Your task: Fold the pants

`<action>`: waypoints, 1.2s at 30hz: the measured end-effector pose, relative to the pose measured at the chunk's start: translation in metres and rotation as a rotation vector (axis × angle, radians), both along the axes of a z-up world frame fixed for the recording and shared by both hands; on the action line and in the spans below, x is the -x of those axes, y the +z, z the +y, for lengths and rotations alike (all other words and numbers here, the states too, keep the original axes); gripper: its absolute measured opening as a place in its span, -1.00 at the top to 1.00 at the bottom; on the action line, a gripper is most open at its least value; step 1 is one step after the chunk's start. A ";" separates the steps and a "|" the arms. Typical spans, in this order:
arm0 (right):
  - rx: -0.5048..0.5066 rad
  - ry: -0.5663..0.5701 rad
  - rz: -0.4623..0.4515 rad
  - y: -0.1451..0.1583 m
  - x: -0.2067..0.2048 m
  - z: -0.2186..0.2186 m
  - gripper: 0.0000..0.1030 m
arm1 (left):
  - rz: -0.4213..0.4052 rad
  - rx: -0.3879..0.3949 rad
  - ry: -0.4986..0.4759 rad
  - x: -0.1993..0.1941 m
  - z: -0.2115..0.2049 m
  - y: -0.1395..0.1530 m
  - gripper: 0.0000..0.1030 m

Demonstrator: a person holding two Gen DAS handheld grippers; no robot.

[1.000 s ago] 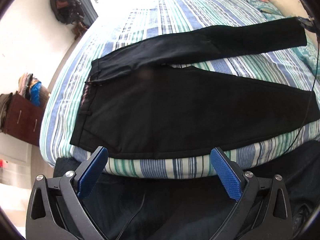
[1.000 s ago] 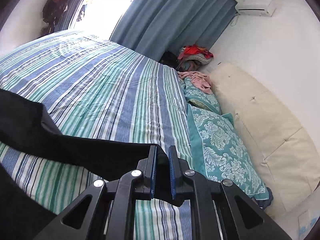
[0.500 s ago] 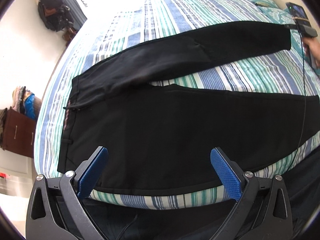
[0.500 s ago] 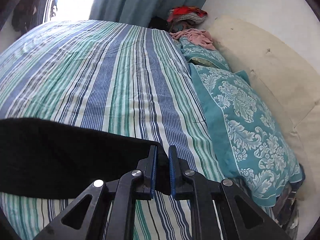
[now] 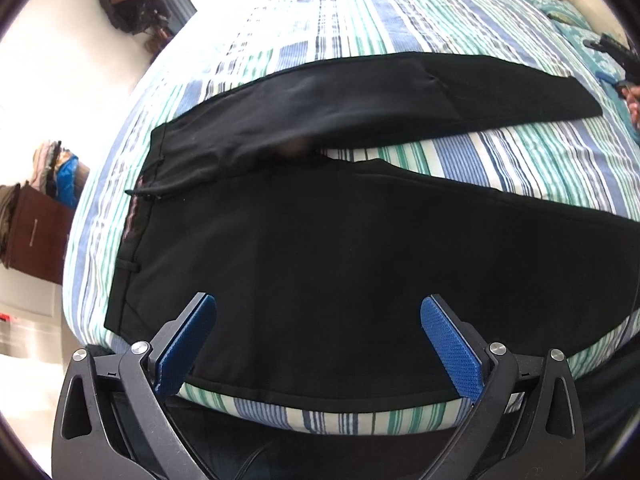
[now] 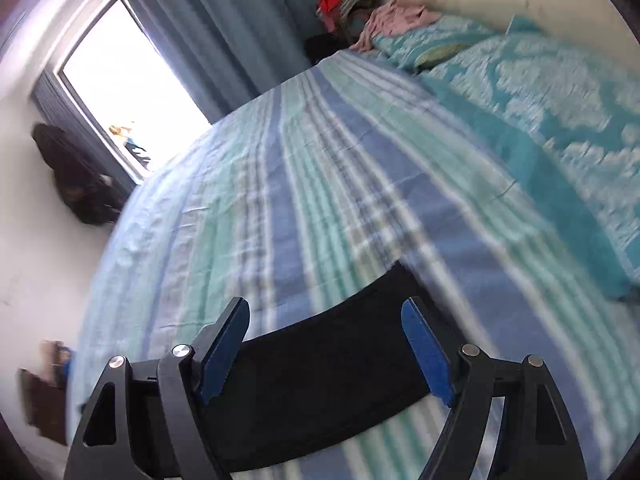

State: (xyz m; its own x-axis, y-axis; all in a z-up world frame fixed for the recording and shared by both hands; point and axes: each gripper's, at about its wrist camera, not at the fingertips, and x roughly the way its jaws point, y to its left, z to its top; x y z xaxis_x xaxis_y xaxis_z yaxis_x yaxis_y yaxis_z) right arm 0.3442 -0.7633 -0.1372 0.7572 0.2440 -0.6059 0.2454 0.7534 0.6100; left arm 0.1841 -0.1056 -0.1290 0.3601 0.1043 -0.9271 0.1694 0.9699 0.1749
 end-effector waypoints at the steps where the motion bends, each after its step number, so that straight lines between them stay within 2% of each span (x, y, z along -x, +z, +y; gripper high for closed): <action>1: -0.110 0.074 0.004 -0.015 -0.005 0.012 -0.55 | 0.008 0.010 0.007 -0.002 0.000 -0.001 -0.99; 2: -0.186 0.143 0.037 -0.033 -0.013 0.027 -0.58 | 0.007 0.014 0.011 -0.003 0.000 -0.002 -0.99; 3: -0.214 0.198 0.094 -0.053 -0.020 0.043 -0.58 | 0.002 0.009 0.014 -0.004 -0.001 -0.002 -0.99; 4: -0.159 0.214 0.164 -0.069 -0.025 0.056 -0.58 | -0.001 -0.001 0.018 -0.004 -0.001 -0.003 -0.99; 5: -0.052 0.195 0.237 -0.083 -0.029 0.062 -0.47 | -0.001 -0.012 0.022 -0.005 0.001 -0.003 -0.99; 6: 0.017 0.164 0.248 -0.092 -0.027 0.060 0.03 | -0.004 -0.020 0.025 -0.007 0.005 -0.002 -0.99; 8: 0.024 0.002 0.207 -0.095 -0.013 0.032 0.35 | -0.034 -0.048 0.047 -0.019 0.019 0.001 -0.99; 9: 0.028 -0.068 0.216 -0.093 -0.006 0.022 0.35 | -0.058 -0.065 0.068 -0.031 0.029 0.002 -0.99; 10: 0.082 -0.109 0.237 -0.085 -0.003 0.019 0.30 | -0.085 -0.069 0.087 -0.046 0.037 0.002 -0.99; 12: 0.246 -0.116 0.261 -0.061 -0.004 0.031 -0.39 | -0.150 -0.070 0.116 -0.082 0.049 -0.002 -0.99; 14: 0.286 -0.027 0.206 -0.042 -0.006 0.056 -0.45 | -0.200 -0.100 0.104 -0.124 0.049 -0.018 -0.99; 16: 0.250 0.072 0.148 -0.026 -0.009 0.094 -0.45 | -0.248 -0.217 0.100 -0.154 0.044 -0.046 -0.99; 18: 0.177 0.175 0.089 -0.014 -0.014 0.138 -0.46 | -0.216 -0.337 0.103 -0.172 0.045 -0.085 -0.99; 19: 0.139 0.232 0.065 -0.013 -0.015 0.163 -0.48 | -0.217 -0.328 0.100 -0.174 0.048 -0.095 -0.99; 20: 0.107 0.288 0.053 -0.011 -0.020 0.187 -0.50 | -0.259 -0.291 0.110 -0.170 0.052 -0.093 -0.99; 23: -0.025 0.451 0.037 -0.025 -0.028 0.261 -0.50 | -0.239 -0.241 0.101 -0.165 0.062 -0.078 -0.99; 25: -0.157 0.537 0.057 -0.043 -0.037 0.301 -0.50 | -0.249 -0.210 0.116 -0.158 0.076 -0.065 -0.99; 26: -0.197 0.564 0.090 -0.054 -0.042 0.318 -0.50 | -0.245 -0.221 0.127 -0.156 0.083 -0.063 -0.99; 28: -0.156 0.556 0.158 -0.074 -0.049 0.335 -0.44 | -0.227 -0.233 0.143 -0.151 0.099 -0.062 -1.00; 29: -0.136 0.537 0.132 -0.071 -0.047 0.335 -0.42 | -0.225 -0.181 0.140 -0.144 0.108 -0.057 -0.99; 31: -0.033 0.486 0.153 -0.057 -0.036 0.334 -0.45 | -0.242 -0.182 0.178 -0.127 0.117 -0.052 -0.99; 33: 0.065 0.476 0.114 -0.035 -0.008 0.337 -0.49 | -0.246 -0.134 0.158 -0.102 0.119 -0.051 -0.99; 36: 0.071 0.475 0.048 -0.014 0.046 0.335 -0.54 | -0.238 -0.071 0.126 -0.066 0.109 -0.061 -0.99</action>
State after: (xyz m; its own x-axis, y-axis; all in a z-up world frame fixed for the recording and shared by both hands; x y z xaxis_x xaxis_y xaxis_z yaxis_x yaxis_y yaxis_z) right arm 0.2982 -0.4286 -0.1510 0.5426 0.5131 -0.6651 -0.1094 0.8282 0.5496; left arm 0.2499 0.0030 -0.1897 0.5471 0.2236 -0.8066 -0.0062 0.9647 0.2632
